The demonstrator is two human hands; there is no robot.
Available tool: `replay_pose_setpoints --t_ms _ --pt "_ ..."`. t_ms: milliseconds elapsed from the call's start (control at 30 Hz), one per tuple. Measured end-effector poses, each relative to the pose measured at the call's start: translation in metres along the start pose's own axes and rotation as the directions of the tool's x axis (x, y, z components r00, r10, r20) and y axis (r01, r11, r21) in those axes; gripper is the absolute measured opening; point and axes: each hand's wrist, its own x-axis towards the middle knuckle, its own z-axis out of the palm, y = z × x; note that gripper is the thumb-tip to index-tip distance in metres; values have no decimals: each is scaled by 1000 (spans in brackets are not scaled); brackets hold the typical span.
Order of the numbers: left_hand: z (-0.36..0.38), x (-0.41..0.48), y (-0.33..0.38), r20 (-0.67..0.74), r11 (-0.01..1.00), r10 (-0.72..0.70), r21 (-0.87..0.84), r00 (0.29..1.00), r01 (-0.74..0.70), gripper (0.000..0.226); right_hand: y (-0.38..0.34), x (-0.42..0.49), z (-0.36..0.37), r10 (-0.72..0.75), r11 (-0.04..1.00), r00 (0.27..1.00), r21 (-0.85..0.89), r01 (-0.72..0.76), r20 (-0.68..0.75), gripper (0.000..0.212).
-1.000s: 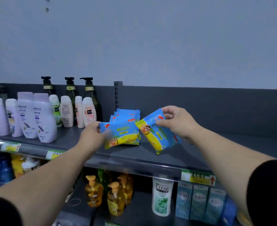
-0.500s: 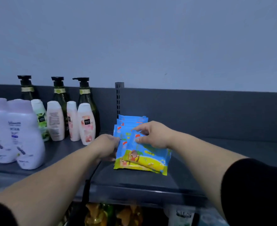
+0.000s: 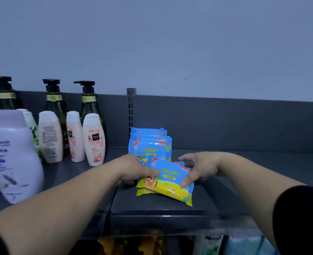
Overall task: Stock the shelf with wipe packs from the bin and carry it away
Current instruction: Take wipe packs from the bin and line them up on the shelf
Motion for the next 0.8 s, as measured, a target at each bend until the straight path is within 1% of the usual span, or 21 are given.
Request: replay_pose_setpoints --t_ms 67,133,167,200,300,367,533,600,667,733,800 --pt "-1 -2 0 -20 999 29 -40 999 -30 42 -2 3 8 -83 994 996 66 81 30 83" --pt "-4 -3 -3 -120 998 64 -16 991 -67 55 -3 8 13 -148 982 989 118 150 -26 89" --pt "-6 -4 -5 -166 996 89 6 982 -90 63 -3 10 15 -160 973 983 151 172 -91 96" --pt "-8 -3 -8 -197 992 126 20 972 -124 66 -4 11 17 -168 966 972 168 196 -166 101" --pt "-14 1 -17 -252 974 224 51 941 -219 66 -13 15 26 -210 952 910 135 273 -357 104" --pt "-19 6 -23 -299 963 268 59 916 -262 69 -23 18 32 -228 951 866 89 296 -444 104" --pt "-24 15 -27 -416 941 335 183 845 -283 77 -39 35 48 -232 954 747 4 299 -622 96" --pt "-24 15 -28 -423 934 353 206 835 -290 84 -41 37 51 -224 961 738 -16 278 -637 97" --pt "-24 13 -31 -389 922 377 247 841 -299 94 -40 36 50 -216 972 772 -61 225 -598 105" --pt "-23 9 -33 -344 893 415 329 842 -306 101 -38 33 49 -210 978 803 -113 177 -557 113" --pt "-22 7 -34 -330 872 430 392 841 -292 104 -37 32 50 -201 980 809 -115 165 -552 118"
